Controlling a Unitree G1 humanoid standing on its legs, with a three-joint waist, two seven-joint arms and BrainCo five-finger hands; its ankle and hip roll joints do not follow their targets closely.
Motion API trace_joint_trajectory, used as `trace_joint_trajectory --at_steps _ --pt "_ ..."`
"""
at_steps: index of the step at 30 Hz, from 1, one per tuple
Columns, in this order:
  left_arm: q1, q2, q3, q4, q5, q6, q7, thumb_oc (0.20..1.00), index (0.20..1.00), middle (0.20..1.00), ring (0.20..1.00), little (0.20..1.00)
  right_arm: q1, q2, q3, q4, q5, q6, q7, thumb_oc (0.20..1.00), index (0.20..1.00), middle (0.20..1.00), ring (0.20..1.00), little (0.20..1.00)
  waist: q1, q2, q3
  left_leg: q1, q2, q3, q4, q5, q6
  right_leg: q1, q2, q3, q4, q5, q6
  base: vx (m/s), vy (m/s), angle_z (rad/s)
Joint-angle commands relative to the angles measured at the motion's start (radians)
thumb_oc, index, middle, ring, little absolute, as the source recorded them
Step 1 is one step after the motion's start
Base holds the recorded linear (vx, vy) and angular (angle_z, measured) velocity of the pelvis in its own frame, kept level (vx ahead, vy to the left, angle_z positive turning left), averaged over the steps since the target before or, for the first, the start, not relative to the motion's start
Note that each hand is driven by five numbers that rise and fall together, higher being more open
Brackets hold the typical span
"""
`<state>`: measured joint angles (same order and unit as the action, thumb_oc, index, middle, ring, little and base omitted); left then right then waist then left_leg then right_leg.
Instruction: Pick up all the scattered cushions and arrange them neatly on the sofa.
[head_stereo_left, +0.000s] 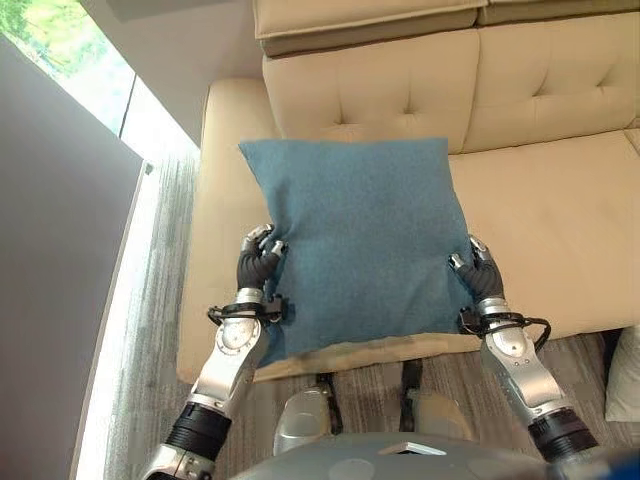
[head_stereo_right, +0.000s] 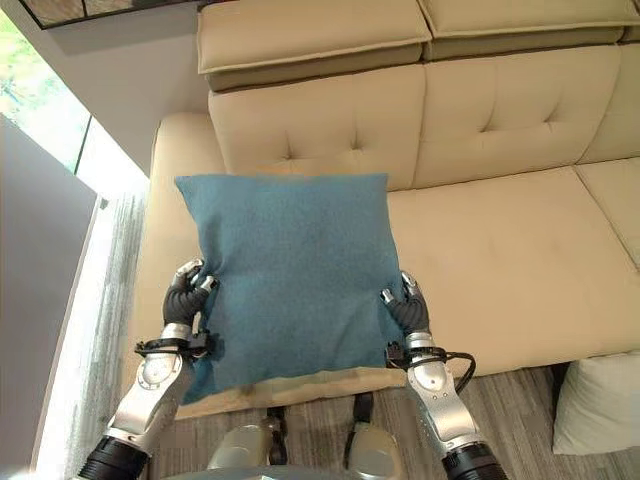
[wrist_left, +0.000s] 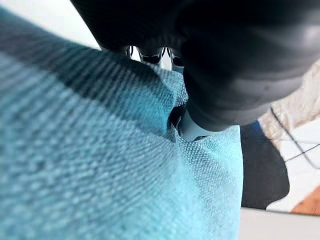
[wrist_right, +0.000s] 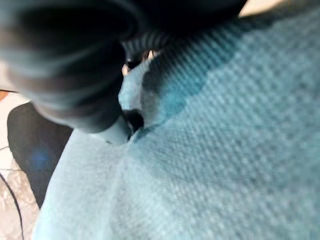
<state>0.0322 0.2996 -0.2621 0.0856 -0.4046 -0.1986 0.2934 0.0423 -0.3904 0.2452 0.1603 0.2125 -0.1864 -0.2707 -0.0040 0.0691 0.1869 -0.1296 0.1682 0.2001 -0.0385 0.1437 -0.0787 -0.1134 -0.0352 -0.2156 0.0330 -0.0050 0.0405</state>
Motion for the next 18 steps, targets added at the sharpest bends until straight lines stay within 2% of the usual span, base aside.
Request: trace_joint_trajectory --at_steps 1,4,5,6,9,11,12,14,15,16,18 --pt "-0.112 0.030 -0.052 -0.063 -0.008 -0.062 -0.052 0.200 0.200 0.200 0.200 0.200 -0.075 0.018 0.004 -0.130 -0.029 -0.103 0.011 0.200 0.200 0.200 0.200 0.200 -0.024 -0.069 -0.022 -0.012 -0.024 -0.058 0.093 -0.086 -0.017 0.053 -0.029 0.050 -0.052 -0.022 0.058 0.03 -0.251 0.39" --pt "-0.122 0.023 -0.064 -0.058 -0.005 -0.061 -0.055 0.200 0.200 0.200 0.200 0.200 -0.065 0.009 -0.007 -0.125 -0.022 -0.100 0.007 0.200 0.200 0.200 0.200 0.200 -0.028 -0.074 -0.009 -0.023 -0.065 -0.090 0.153 -0.127 -0.002 0.077 -0.027 0.047 -0.067 -0.024 0.047 0.02 -0.101 0.09" --pt "-0.123 0.023 -0.064 -0.058 -0.005 -0.061 -0.055 0.200 0.200 0.200 0.200 0.200 -0.066 0.009 -0.007 -0.125 -0.022 -0.100 0.007 0.200 0.200 0.200 0.200 0.200 -0.029 -0.075 -0.011 -0.027 -0.066 -0.091 0.151 -0.123 -0.002 0.074 -0.028 0.046 -0.068 -0.021 0.047 0.05 -0.103 0.01" --pt "-0.126 0.021 -0.069 -0.056 -0.007 -0.058 -0.063 0.200 0.200 0.200 0.200 0.200 -0.054 0.008 -0.020 -0.128 -0.023 -0.099 0.011 0.200 0.200 0.200 0.200 0.200 -0.037 -0.076 -0.019 -0.048 -0.136 -0.075 0.162 -0.152 0.027 0.083 -0.024 0.042 -0.075 -0.020 0.046 0.04 -0.084 0.04" --pt "-0.132 0.024 -0.076 -0.057 0.001 -0.048 -0.064 0.200 0.200 0.200 0.200 0.200 -0.057 0.019 -0.030 -0.135 -0.017 -0.097 -0.005 0.200 0.200 0.200 0.200 0.200 -0.034 -0.078 -0.024 -0.132 -0.181 -0.009 0.191 -0.141 0.046 0.068 -0.013 0.053 -0.063 -0.021 0.042 0.05 -0.025 0.35" --pt "-0.111 0.026 -0.074 -0.063 0.016 -0.040 -0.063 0.200 0.200 0.200 0.200 0.200 -0.062 0.048 -0.018 -0.140 -0.026 -0.096 -0.010 0.200 0.200 0.200 0.200 0.200 -0.015 -0.075 -0.044 -0.083 -0.192 -0.032 0.123 -0.142 0.060 0.076 0.011 0.063 -0.040 -0.047 0.048 0.21 0.100 -0.36" --pt "-0.099 0.033 -0.064 -0.068 0.019 -0.037 -0.064 0.200 0.200 0.200 0.200 0.200 -0.060 0.059 -0.012 -0.144 -0.037 -0.091 -0.004 0.200 0.200 0.200 0.200 0.200 -0.006 -0.077 -0.048 -0.053 -0.189 -0.024 0.097 -0.145 0.071 0.074 0.004 0.059 0.022 -0.074 0.052 0.23 0.148 -0.89" --pt "-0.087 0.044 -0.053 -0.079 0.023 -0.037 -0.062 0.200 0.200 0.200 0.200 0.200 -0.063 0.071 -0.001 -0.146 -0.047 -0.085 0.006 0.200 0.200 0.200 0.200 0.200 -0.001 -0.078 -0.043 -0.010 -0.182 -0.013 0.069 -0.148 0.082 0.048 -0.016 0.059 0.115 -0.089 0.070 0.12 0.129 -0.55" --pt "-0.094 0.053 -0.051 -0.083 0.021 -0.039 -0.057 0.200 0.200 0.200 0.200 0.200 -0.070 0.078 0.007 -0.147 -0.050 -0.080 0.011 0.200 0.200 0.200 0.200 0.200 -0.007 -0.072 -0.026 0.000 -0.171 -0.012 0.073 -0.151 0.089 -0.011 -0.023 0.076 0.220 -0.090 0.089 0.05 0.075 -0.35" --pt "-0.103 0.055 -0.049 -0.081 0.024 -0.042 -0.054 0.200 0.200 0.200 0.200 0.200 -0.076 0.085 0.010 -0.152 -0.056 -0.079 0.013 0.200 0.200 0.200 0.200 0.200 -0.012 -0.070 -0.017 0.003 -0.172 -0.020 0.073 -0.159 0.095 -0.052 -0.030 0.112 0.240 -0.088 0.092 0.04 0.010 -0.16" --pt "-0.110 0.053 -0.044 -0.075 0.020 -0.046 -0.043 0.200 0.200 0.200 0.200 0.200 -0.102 0.084 0.016 -0.146 -0.061 -0.076 0.010 0.200 0.200 0.200 0.200 0.200 -0.008 -0.056 -0.010 0.013 -0.163 -0.025 0.063 -0.168 0.095 -0.091 -0.077 0.116 0.186 -0.052 0.092 0.06 -0.069 0.00"
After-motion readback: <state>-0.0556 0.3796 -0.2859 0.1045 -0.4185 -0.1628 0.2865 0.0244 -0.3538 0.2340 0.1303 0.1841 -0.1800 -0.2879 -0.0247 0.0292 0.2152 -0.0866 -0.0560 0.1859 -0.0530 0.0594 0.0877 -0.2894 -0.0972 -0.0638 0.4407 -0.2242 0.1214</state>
